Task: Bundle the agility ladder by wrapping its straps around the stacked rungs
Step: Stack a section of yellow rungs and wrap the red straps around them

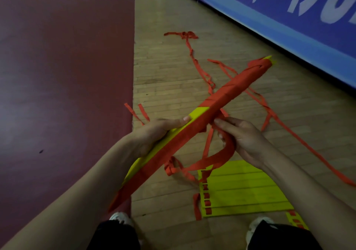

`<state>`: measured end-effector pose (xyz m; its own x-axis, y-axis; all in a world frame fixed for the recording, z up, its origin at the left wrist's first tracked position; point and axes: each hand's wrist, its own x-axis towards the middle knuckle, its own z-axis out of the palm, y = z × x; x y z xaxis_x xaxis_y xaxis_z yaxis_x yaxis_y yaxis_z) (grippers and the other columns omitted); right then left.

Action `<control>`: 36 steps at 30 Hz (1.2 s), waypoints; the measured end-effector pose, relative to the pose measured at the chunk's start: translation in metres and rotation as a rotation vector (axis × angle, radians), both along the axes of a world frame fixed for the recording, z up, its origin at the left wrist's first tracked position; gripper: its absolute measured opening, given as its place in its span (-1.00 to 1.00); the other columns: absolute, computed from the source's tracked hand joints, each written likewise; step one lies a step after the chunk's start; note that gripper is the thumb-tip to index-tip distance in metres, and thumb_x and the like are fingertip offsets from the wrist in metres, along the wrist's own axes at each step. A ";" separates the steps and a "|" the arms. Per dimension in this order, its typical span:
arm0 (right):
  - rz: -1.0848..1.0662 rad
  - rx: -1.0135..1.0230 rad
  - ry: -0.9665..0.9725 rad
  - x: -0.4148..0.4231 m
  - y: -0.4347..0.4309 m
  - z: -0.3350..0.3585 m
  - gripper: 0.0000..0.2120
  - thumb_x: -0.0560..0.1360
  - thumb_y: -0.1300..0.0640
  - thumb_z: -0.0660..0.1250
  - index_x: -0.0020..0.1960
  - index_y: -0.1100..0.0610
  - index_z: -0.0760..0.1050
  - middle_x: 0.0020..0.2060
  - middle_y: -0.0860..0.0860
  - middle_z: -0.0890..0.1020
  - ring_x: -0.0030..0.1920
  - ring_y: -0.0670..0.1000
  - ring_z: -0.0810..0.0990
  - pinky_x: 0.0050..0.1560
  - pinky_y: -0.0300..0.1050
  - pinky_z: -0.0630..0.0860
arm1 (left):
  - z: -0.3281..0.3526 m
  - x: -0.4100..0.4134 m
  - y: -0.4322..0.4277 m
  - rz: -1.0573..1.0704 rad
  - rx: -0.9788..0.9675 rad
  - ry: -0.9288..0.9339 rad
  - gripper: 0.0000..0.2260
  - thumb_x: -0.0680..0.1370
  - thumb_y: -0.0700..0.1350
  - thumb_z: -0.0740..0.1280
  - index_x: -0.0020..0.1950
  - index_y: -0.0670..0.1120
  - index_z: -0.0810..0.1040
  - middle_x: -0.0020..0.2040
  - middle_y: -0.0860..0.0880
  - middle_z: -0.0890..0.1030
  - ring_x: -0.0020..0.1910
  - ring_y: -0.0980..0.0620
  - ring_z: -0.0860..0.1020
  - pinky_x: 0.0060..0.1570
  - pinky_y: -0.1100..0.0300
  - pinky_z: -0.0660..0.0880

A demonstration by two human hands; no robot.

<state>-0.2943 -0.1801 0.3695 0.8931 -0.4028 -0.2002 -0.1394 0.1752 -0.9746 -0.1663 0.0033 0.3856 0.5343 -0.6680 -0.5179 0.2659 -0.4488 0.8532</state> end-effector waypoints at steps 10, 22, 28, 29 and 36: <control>-0.024 -0.223 0.127 -0.001 0.003 -0.012 -0.66 0.18 -0.02 0.55 -0.16 0.18 0.68 -0.16 0.18 0.71 -0.23 0.05 0.61 -0.12 -0.08 0.46 | 0.000 0.004 0.005 0.040 -0.033 0.018 -0.53 0.42 0.10 0.43 0.23 -0.15 0.60 -0.04 -0.09 0.65 -0.26 0.07 0.62 -0.30 0.26 0.51; -0.150 -0.519 0.048 0.002 0.013 -0.010 -0.65 0.35 -0.11 0.50 -0.25 0.20 0.64 -0.41 0.06 0.64 -0.35 0.00 0.60 -0.18 -0.01 0.48 | -0.009 -0.011 -0.015 0.084 0.124 -0.397 -0.53 0.40 0.14 0.48 0.18 -0.10 0.60 0.06 -0.03 0.64 0.01 0.01 0.60 0.12 0.07 0.53; -0.231 -0.541 0.060 0.006 0.020 -0.004 -0.26 0.36 -0.37 0.33 -0.06 0.38 0.58 -0.11 0.25 0.67 -0.04 0.18 0.64 0.04 0.13 0.50 | -0.014 -0.033 -0.020 0.025 0.128 -0.931 -0.67 0.46 0.25 0.36 0.05 0.06 0.60 -0.09 0.03 0.65 -0.06 0.00 0.60 -0.11 0.02 0.54; -0.254 -0.535 0.079 0.006 0.018 -0.005 -0.35 0.41 -0.32 0.32 -0.17 0.34 0.58 -0.22 0.22 0.67 -0.13 0.16 0.64 -0.04 0.09 0.49 | -0.015 -0.036 -0.020 0.011 0.173 -1.075 -0.70 0.48 0.25 0.34 0.07 0.08 0.58 -0.07 0.04 0.64 -0.04 -0.02 0.59 -0.18 0.07 0.50; -0.324 -0.226 0.140 0.003 0.024 0.001 -0.63 0.41 -0.19 0.42 -0.37 0.07 0.52 -0.68 -0.16 0.42 -0.61 -0.22 0.40 -0.39 -0.21 0.27 | -0.030 -0.040 -0.023 -0.075 -0.013 -1.675 -0.81 0.51 0.05 0.39 -0.04 -0.05 0.55 -0.22 0.02 0.57 -0.39 -0.04 0.57 -0.56 0.21 0.34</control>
